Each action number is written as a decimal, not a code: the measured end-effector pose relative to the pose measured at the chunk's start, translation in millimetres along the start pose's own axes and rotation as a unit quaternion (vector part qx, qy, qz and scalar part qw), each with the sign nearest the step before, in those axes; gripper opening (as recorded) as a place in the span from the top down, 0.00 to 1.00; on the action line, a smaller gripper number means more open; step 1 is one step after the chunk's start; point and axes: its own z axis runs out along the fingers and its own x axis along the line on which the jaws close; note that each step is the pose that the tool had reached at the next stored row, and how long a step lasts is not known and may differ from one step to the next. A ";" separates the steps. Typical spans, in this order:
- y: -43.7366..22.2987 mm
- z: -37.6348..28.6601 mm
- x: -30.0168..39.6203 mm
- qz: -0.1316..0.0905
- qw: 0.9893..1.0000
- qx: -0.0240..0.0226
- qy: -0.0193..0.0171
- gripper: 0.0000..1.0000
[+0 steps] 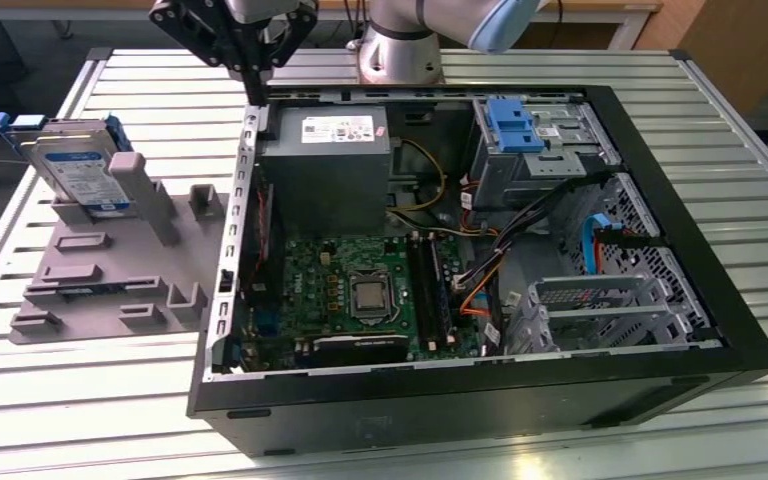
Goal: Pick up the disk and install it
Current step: 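Reach for the disk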
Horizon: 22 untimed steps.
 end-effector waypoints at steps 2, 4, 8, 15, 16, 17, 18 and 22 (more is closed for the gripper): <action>0.0 0.0 0.6 0.000 1.000 0.000 0.000 0.89; -0.1 0.0 0.9 0.000 1.000 0.000 0.000 0.89; -0.1 0.1 1.8 0.000 1.000 0.000 0.000 0.89; -0.3 0.2 4.0 0.000 1.000 0.000 0.000 0.89; -0.3 0.2 4.4 0.000 1.000 0.000 0.000 0.89; -0.3 0.2 4.8 0.000 1.000 0.000 0.000 0.89; -0.4 0.2 5.2 0.000 1.000 0.000 0.000 0.89; -0.4 0.3 6.4 0.000 1.000 0.000 0.000 0.89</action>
